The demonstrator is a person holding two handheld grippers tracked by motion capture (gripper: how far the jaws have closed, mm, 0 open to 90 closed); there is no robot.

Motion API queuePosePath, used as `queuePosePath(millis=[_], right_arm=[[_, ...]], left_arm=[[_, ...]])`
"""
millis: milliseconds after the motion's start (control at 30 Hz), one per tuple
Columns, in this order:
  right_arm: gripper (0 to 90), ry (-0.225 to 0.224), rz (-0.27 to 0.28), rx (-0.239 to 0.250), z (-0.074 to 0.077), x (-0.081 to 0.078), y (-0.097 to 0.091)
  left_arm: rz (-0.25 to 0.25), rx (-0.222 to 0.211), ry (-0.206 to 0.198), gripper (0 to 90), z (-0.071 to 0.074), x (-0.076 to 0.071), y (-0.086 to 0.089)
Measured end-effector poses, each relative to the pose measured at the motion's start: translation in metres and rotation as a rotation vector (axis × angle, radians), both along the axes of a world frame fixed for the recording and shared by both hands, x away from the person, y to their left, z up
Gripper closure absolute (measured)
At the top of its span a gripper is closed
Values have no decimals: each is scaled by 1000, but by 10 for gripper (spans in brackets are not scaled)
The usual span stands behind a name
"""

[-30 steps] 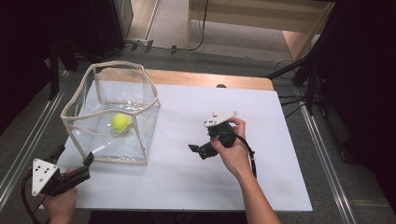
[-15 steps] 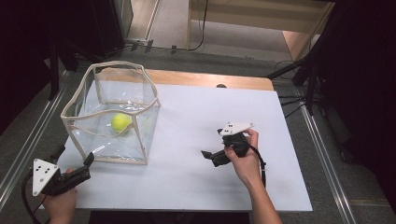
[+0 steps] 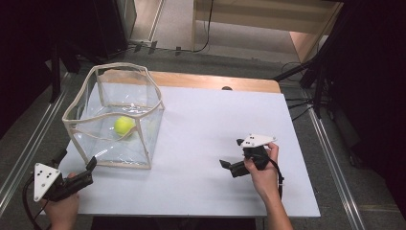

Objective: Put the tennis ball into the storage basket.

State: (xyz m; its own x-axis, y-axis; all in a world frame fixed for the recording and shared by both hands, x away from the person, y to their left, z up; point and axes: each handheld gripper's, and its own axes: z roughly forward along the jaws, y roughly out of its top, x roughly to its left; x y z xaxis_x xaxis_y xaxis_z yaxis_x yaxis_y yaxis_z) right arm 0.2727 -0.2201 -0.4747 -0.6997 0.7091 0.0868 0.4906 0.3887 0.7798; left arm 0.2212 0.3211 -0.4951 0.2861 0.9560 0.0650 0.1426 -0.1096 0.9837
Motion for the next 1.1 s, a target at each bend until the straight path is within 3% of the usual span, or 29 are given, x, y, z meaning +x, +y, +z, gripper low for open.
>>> queuePosePath(millis=[1100], right_arm=[[0, -5, -144, 33, -20, -36, -64]], left_arm=[[2, 11, 2, 68, 0, -1, -1]])
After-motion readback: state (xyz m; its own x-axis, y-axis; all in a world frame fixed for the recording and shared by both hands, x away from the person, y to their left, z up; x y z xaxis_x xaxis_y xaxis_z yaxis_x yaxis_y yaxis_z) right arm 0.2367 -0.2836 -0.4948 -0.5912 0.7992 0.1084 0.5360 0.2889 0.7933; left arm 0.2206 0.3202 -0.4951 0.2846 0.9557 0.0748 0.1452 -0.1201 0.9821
